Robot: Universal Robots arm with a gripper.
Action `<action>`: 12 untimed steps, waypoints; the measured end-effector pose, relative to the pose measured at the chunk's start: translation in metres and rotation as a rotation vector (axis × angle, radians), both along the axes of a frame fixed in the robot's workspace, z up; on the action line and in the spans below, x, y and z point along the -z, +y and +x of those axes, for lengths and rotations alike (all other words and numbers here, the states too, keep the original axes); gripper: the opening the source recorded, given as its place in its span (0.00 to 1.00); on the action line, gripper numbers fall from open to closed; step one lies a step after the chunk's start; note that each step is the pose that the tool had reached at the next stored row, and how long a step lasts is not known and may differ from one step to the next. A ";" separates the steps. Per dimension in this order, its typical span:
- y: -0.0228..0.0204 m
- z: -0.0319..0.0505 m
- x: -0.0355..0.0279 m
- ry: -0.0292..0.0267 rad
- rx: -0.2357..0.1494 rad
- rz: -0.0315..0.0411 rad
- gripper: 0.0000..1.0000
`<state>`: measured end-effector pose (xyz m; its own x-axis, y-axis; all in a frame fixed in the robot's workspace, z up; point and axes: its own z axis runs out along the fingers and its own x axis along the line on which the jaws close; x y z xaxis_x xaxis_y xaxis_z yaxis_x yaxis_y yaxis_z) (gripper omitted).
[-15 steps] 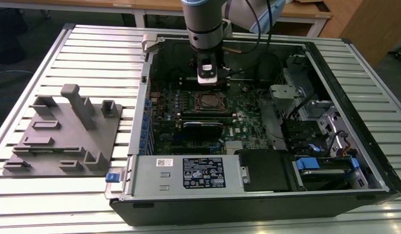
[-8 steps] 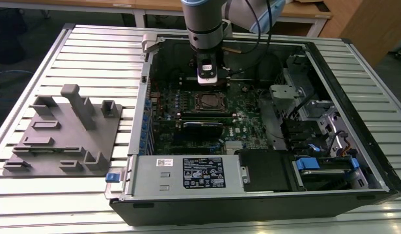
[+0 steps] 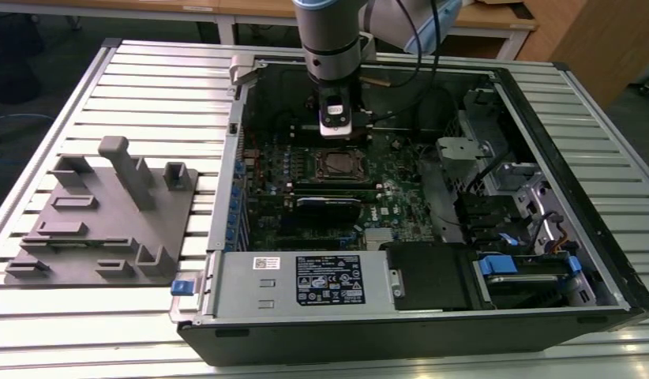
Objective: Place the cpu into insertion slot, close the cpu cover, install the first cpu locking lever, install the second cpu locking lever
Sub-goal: 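Install the first cpu locking lever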
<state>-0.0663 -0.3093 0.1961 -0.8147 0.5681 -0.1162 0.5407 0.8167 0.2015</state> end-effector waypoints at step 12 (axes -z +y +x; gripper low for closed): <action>0.0007 0.0000 0.0024 -0.0001 0.000 -0.0382 0.11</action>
